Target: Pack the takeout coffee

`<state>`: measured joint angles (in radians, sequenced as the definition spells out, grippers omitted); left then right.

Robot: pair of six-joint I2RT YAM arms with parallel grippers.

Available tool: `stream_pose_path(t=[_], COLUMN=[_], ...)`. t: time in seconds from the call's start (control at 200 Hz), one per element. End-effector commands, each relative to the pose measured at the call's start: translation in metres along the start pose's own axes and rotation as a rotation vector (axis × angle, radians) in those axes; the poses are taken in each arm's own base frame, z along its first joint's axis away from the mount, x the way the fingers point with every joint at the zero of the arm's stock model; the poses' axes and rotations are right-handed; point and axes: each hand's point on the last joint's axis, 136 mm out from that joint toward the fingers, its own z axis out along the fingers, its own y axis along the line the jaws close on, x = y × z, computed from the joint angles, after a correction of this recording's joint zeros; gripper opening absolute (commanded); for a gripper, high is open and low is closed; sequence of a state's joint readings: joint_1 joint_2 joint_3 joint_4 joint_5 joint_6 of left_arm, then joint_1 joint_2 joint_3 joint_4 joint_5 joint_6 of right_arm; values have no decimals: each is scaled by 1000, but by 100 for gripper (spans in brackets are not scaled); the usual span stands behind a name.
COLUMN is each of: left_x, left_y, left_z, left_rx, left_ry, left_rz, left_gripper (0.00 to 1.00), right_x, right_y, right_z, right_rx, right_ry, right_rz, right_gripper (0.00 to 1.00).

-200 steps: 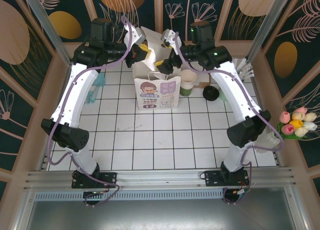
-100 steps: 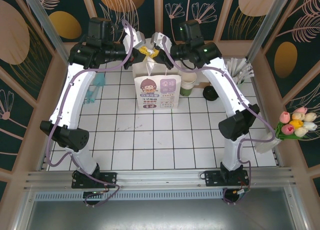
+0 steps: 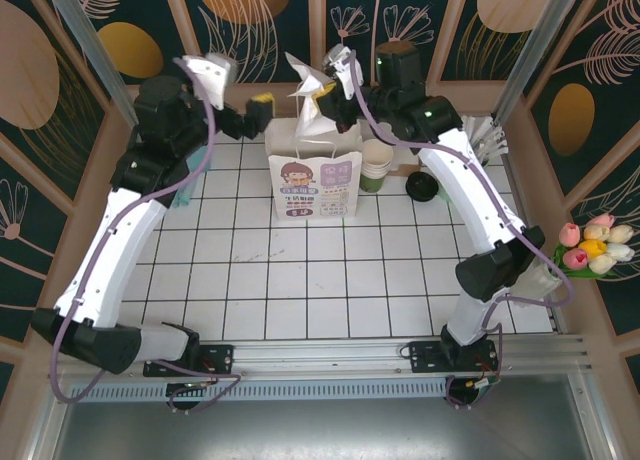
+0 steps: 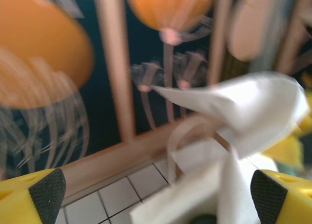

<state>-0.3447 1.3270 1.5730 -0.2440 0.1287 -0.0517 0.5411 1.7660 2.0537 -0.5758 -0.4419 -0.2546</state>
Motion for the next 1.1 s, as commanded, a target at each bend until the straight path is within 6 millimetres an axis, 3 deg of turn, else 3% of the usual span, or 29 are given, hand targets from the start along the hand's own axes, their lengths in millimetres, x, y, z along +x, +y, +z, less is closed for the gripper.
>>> stream_pose_path(t=[0.0,0.18,0.375,0.621,0.716,0.891,1.096], left_x=[17,74,117,129,133,148,164], left_y=[56,39,31,26,28,15,7], left_z=[1,18,32,30,30,35,35], left_rx=[-309,-224,-188,-166,-177,-111,-69], left_ry=[-58,93,200,220,227,297,357], left_rz=[-335,-485,-571,-587,-585,-574,-565], left_gripper=[99,98,98,99,98,83,68], right_x=[4,21,40,75,86,107,114], right_y=[-3,0,28,21,26,25,21], right_z=[16,41,61,73,81,92,91], right_rx=[82,184,105,84,48,10,-27], right_ry=[-17,-55,-59,82,159,281,351], right_rz=[223,355,376,455,484,522,464], right_gripper=[0,0,0,0,4,7,9])
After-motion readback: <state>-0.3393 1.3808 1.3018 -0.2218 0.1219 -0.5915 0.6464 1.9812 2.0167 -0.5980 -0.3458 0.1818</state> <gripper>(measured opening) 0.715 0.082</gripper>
